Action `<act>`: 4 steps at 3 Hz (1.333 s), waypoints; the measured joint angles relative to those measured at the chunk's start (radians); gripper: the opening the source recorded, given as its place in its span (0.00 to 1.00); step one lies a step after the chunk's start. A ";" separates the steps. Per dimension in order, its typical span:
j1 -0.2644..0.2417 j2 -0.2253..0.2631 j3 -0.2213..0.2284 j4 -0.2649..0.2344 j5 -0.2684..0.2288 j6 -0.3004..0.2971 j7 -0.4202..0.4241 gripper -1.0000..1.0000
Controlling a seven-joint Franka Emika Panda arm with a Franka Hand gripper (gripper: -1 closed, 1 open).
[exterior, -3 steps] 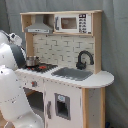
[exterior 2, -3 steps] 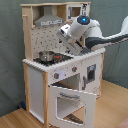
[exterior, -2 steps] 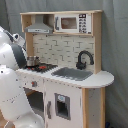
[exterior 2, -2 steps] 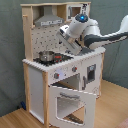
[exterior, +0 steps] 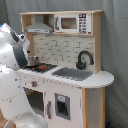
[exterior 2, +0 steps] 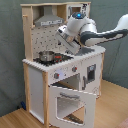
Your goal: Play with the kitchen
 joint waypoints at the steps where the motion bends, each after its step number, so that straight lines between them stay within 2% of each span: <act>1: -0.066 -0.030 0.034 0.027 0.069 -0.006 -0.066 1.00; 4: -0.254 -0.147 0.118 0.179 0.237 -0.043 -0.241 1.00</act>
